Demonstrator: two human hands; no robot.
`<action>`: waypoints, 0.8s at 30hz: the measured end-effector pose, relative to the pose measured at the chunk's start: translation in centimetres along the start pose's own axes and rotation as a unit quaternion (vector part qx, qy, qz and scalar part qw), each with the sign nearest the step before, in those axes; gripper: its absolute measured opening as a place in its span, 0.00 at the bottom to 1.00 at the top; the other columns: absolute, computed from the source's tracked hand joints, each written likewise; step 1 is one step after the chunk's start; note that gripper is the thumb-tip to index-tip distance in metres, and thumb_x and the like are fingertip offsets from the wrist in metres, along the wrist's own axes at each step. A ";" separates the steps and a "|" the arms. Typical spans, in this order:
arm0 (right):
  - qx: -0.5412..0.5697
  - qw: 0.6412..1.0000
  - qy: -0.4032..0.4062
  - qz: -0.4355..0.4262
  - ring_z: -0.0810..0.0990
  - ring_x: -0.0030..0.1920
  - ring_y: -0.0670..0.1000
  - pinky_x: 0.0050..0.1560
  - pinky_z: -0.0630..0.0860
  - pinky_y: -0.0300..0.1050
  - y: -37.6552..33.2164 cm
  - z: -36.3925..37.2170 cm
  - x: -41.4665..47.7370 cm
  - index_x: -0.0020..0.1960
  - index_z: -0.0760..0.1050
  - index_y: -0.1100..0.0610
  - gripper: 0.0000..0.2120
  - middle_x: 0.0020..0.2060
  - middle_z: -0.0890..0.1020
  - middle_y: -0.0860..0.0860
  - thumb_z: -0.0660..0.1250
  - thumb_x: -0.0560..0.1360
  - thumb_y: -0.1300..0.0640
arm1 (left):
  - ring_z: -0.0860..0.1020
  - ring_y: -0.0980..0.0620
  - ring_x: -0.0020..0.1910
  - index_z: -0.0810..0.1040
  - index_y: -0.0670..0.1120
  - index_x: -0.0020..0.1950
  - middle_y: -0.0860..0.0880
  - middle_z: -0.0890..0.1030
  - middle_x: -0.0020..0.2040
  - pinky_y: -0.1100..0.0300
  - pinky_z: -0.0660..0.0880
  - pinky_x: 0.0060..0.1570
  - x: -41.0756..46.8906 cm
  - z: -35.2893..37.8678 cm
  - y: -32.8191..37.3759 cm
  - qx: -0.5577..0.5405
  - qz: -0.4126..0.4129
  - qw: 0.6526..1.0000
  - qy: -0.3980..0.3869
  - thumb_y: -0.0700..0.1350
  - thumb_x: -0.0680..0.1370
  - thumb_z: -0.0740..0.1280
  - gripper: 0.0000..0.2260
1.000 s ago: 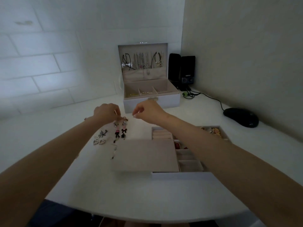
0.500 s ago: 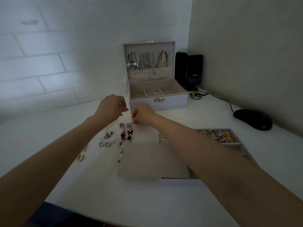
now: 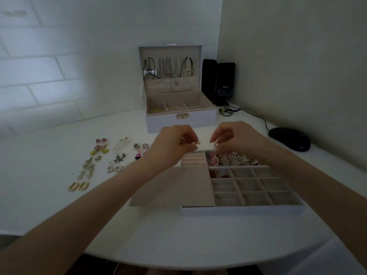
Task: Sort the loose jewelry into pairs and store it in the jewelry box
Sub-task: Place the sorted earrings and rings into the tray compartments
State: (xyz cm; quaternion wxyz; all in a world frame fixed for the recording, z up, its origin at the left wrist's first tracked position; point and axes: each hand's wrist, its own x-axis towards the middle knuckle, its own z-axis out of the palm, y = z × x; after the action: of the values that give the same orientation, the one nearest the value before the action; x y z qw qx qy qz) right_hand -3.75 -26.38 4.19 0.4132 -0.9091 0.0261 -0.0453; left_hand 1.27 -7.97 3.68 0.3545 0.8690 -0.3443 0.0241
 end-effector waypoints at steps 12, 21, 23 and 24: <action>-0.037 0.993 0.101 0.051 0.79 0.33 0.41 0.38 0.73 0.32 4.9 -2.0 -5.7 0.32 0.79 0.49 0.12 0.30 0.82 0.43 0.79 0.61 0.63 | 0.73 0.47 0.54 0.78 0.48 0.52 0.46 0.76 0.51 0.54 0.71 0.51 1.1 8.3 5.0 0.149 0.089 0.980 -0.098 0.43 0.75 0.65 0.06; -0.025 0.994 0.106 0.027 0.81 0.38 0.43 0.42 0.75 0.31 5.2 -1.4 -5.6 0.38 0.82 0.55 0.09 0.35 0.83 0.47 0.78 0.62 0.63 | 0.72 0.45 0.57 0.73 0.44 0.58 0.44 0.73 0.56 0.55 0.67 0.49 1.2 8.8 5.7 0.235 0.069 0.965 -0.090 0.45 0.77 0.63 0.11; -0.045 0.993 0.102 0.027 0.79 0.37 0.42 0.39 0.72 0.26 5.2 -1.1 -5.5 0.39 0.82 0.55 0.09 0.34 0.82 0.46 0.78 0.62 0.63 | 0.73 0.45 0.56 0.71 0.44 0.57 0.44 0.73 0.56 0.55 0.67 0.48 1.3 8.6 5.7 0.226 0.057 0.968 -0.091 0.46 0.76 0.64 0.11; -0.056 0.993 0.102 0.026 0.78 0.37 0.41 0.39 0.71 0.25 5.2 -1.0 -5.4 0.38 0.82 0.55 0.09 0.34 0.81 0.45 0.78 0.62 0.63 | 0.73 0.45 0.55 0.71 0.44 0.56 0.45 0.74 0.56 0.55 0.68 0.48 1.3 8.5 5.7 0.219 0.051 0.970 -0.097 0.46 0.76 0.64 0.11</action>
State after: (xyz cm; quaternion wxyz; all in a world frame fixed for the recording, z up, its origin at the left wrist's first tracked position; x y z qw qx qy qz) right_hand -9.31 -30.05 0.61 0.3575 -0.9206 0.0938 -0.1256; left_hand -2.99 -17.02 1.11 0.1190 0.9051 -0.4070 0.0323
